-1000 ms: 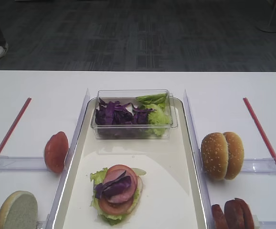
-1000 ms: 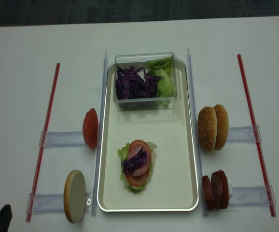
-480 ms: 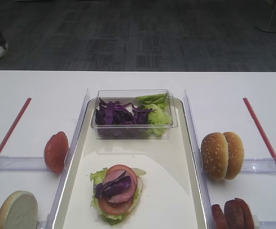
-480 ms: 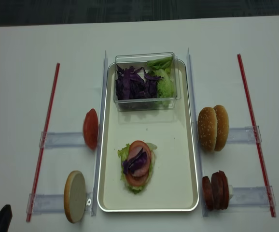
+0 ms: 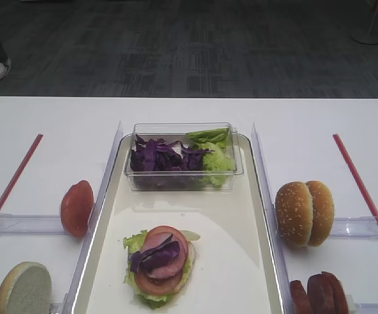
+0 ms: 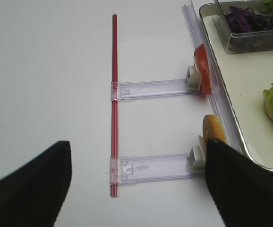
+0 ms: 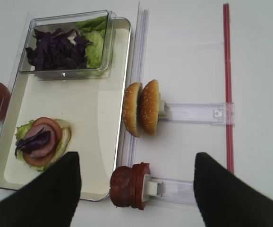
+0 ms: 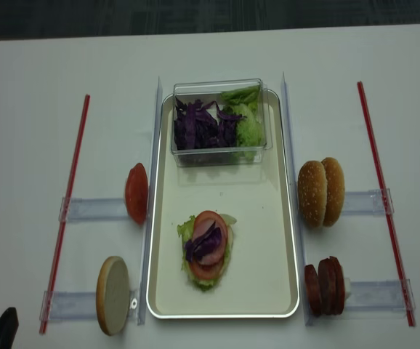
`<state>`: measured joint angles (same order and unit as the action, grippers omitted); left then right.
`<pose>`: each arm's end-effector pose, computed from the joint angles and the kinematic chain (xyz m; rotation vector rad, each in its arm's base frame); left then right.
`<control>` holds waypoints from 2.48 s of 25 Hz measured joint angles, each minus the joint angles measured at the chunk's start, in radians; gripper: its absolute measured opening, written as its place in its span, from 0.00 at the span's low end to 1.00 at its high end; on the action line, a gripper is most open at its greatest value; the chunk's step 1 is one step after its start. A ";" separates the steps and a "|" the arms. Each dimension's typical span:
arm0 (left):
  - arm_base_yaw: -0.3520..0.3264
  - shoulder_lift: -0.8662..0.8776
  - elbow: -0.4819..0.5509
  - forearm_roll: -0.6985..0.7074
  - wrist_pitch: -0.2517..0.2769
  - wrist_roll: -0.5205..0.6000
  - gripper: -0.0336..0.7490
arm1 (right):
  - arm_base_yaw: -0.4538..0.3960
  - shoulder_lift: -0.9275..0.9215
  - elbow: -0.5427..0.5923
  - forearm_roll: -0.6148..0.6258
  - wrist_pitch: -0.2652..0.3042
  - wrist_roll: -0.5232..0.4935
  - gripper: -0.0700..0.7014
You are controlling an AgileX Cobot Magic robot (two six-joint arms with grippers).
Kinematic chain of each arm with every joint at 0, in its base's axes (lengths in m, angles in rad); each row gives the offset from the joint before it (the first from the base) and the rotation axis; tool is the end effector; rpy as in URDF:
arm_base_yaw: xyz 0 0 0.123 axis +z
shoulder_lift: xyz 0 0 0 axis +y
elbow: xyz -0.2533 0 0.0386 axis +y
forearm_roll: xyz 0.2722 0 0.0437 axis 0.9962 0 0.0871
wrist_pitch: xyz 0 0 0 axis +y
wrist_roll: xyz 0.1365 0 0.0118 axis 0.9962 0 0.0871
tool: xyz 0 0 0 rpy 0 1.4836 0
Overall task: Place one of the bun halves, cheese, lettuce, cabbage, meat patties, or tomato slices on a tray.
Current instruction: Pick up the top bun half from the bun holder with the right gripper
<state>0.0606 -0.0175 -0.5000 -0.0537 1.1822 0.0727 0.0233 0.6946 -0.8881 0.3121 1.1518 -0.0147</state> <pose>0.0759 -0.0022 0.2550 0.0201 2.1469 0.0124 0.1743 0.0425 0.3109 -0.0180 2.4180 0.4078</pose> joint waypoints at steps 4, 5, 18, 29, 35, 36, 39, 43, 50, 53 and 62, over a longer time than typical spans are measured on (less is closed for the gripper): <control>0.000 0.000 0.000 0.000 0.000 0.000 0.74 | 0.000 0.119 -0.046 0.050 0.046 -0.049 0.76; 0.000 0.000 0.000 0.000 0.000 0.000 0.74 | 0.000 0.145 -0.059 0.062 0.060 -0.062 0.76; 0.000 0.000 0.000 0.000 0.000 -0.002 0.74 | 0.000 0.453 -0.195 0.166 0.092 -0.153 0.68; 0.000 0.000 0.000 0.000 0.000 -0.002 0.74 | 0.044 0.610 -0.227 0.222 0.088 -0.146 0.68; 0.000 0.000 0.000 0.000 -0.002 -0.002 0.74 | 0.102 0.686 -0.229 0.222 0.079 -0.101 0.68; 0.000 0.000 0.000 0.000 -0.002 -0.002 0.74 | 0.104 0.698 -0.229 0.220 0.077 -0.093 0.68; 0.000 0.000 0.000 0.000 -0.002 -0.002 0.74 | 0.106 0.738 -0.233 0.214 0.071 -0.086 0.68; 0.000 0.000 0.000 0.000 -0.002 -0.002 0.74 | 0.108 0.794 -0.235 0.211 0.059 -0.084 0.68; 0.000 0.000 0.000 0.000 -0.002 -0.002 0.74 | 0.108 0.884 -0.239 0.209 0.012 -0.083 0.68; 0.000 0.000 0.000 0.000 -0.002 -0.002 0.74 | 0.108 0.919 -0.259 0.200 0.006 -0.083 0.68; 0.000 0.000 0.000 0.000 -0.002 -0.002 0.74 | 0.108 1.001 -0.305 0.178 -0.007 -0.083 0.68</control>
<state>0.0606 -0.0175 -0.5000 -0.0537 1.1806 0.0705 0.1315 1.6959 -1.1932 0.4903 1.1446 -0.0975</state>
